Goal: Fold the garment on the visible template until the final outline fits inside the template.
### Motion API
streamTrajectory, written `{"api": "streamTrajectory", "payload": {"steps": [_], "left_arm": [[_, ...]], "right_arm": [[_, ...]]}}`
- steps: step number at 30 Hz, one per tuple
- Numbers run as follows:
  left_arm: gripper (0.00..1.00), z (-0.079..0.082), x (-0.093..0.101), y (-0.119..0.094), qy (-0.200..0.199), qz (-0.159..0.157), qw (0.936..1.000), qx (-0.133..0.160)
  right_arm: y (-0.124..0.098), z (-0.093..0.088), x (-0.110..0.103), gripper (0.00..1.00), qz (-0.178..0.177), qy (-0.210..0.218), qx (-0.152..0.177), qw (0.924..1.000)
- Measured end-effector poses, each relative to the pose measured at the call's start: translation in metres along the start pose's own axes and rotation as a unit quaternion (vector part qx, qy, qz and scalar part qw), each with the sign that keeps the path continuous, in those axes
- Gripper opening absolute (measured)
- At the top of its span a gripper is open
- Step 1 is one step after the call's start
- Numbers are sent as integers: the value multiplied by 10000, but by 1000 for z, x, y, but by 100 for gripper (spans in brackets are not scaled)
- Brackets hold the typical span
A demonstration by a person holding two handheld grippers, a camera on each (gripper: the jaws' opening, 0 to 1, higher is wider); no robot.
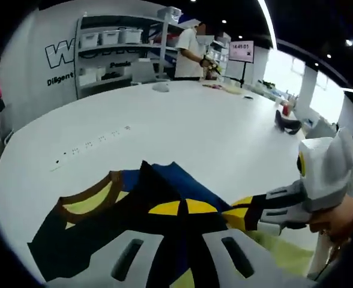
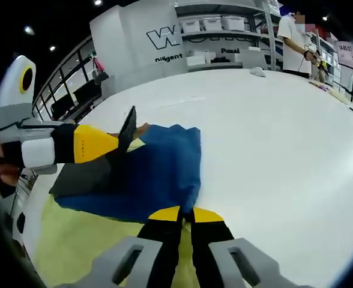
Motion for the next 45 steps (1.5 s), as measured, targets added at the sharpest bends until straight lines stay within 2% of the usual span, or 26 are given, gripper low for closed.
{"api": "streamTrajectory", "payload": {"steps": [6,12,16,20,24,26,28,31,33,35,36,39,43,45], "left_arm": [[0,-14,9,10,16,-106,9998,-160],[0,-19,14,11,26,-86,9998,-184],[0,-25,25,17,8,-320,9993,-203],[1,-31,33,18,166,-395,9989,-210],[5,-30,39,10,160,-471,9987,-89],[12,-22,35,-2,-47,-389,9991,160],[17,-18,29,-10,-114,-310,9990,293],[25,-16,20,-19,-80,-214,9992,324],[33,-15,13,-24,-75,-110,9993,352],[42,-8,-11,-41,-339,188,9975,592],[46,-6,-15,-45,-346,235,9970,658],[54,-2,-22,-53,-364,309,9960,761],[66,3,-34,-64,-420,429,9943,881],[73,3,-47,-72,-556,616,9920,949]], "right_arm": [[0,1,0,0,37,41,33,10000],[1,1,-1,0,33,16,45,10000],[1,1,-1,0,2,-1,48,10000],[1,1,-1,0,-44,-94,34,9999],[1,1,-1,0,-5,-121,39,9999],[1,2,-2,0,100,-401,68,9991],[1,2,-2,0,104,-440,116,9989],[3,6,-3,7,123,-570,266,9979],[3,8,-6,21,188,-563,327,9977],[4,11,-8,41,144,-556,347,9977],[5,11,-10,47,136,-561,327,9978],[5,12,-14,52,215,-531,288,9979],[1,18,-17,58,247,-576,398,9972],[-1,23,-17,59,241,-527,476,9972]]}}
Point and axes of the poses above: the point that each gripper's makers call its tool centre point, and the gripper's own axes: y roughly forward along the fingers, x roughly to its right, z roughly out of its top, the point moved 1 cm from there along -y, roughly backward along the fingers, and after that the axes turned 5 degrees about -y, right-handed, at the moved point
